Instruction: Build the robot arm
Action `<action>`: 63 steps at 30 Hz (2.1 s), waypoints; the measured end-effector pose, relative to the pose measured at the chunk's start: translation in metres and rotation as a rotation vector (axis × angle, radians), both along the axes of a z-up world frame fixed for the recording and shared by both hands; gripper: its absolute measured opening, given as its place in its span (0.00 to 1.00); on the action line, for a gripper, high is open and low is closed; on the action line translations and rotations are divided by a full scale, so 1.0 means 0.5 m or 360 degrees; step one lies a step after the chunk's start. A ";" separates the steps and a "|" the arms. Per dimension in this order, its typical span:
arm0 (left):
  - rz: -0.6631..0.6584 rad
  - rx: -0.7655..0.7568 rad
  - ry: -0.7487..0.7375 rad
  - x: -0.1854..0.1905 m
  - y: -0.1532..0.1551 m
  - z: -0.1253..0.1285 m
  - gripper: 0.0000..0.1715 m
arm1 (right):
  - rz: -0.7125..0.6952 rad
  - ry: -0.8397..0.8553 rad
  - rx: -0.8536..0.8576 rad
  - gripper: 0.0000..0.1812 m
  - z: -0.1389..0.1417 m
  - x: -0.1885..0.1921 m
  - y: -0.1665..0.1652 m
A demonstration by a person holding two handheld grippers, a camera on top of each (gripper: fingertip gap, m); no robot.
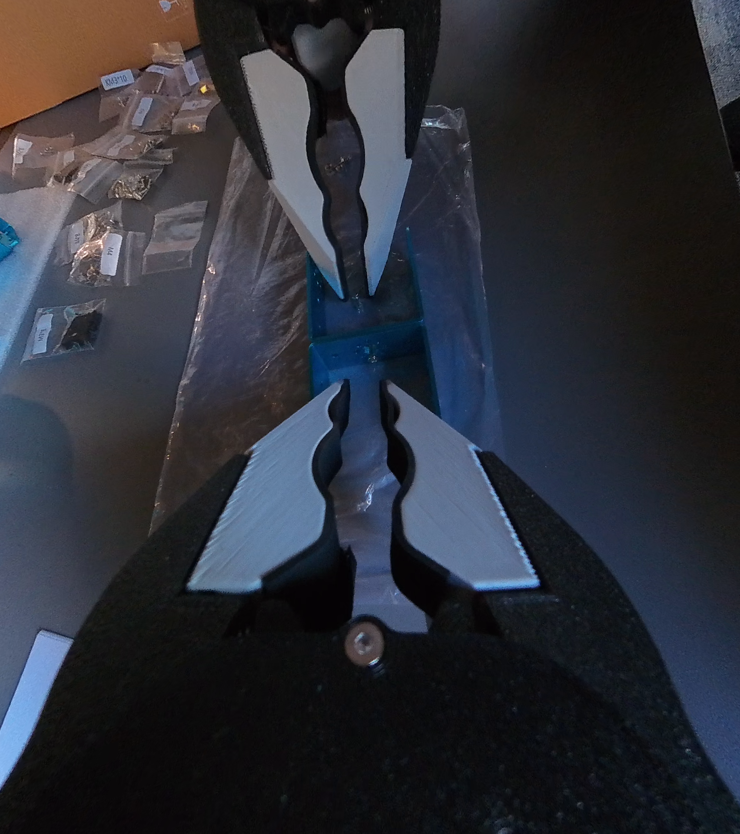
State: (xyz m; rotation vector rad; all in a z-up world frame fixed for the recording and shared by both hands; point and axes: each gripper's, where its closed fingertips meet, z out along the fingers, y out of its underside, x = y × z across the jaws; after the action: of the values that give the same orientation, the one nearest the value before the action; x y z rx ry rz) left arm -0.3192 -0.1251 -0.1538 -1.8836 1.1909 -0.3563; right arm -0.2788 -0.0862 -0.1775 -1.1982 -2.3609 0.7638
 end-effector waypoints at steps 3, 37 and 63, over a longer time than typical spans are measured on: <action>0.0001 -0.0001 0.0003 0.000 0.000 -0.001 0.07 | 0.0032 0.0010 -0.0055 0.02 -0.001 0.001 -0.007; -0.0019 0.0001 0.0035 0.017 0.003 -0.013 0.07 | 0.0374 0.0074 -0.0086 0.00 0.038 -0.019 -0.040; 0.0008 0.0025 0.0083 0.009 0.013 -0.014 0.06 | 0.0441 -0.0143 -0.0053 0.07 0.018 0.013 -0.004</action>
State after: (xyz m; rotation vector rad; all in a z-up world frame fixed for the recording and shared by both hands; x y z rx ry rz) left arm -0.3145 -0.1187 -0.1609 -1.8924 1.2201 -0.2956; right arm -0.2723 -0.0880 -0.1686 -0.9462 -2.6339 0.8550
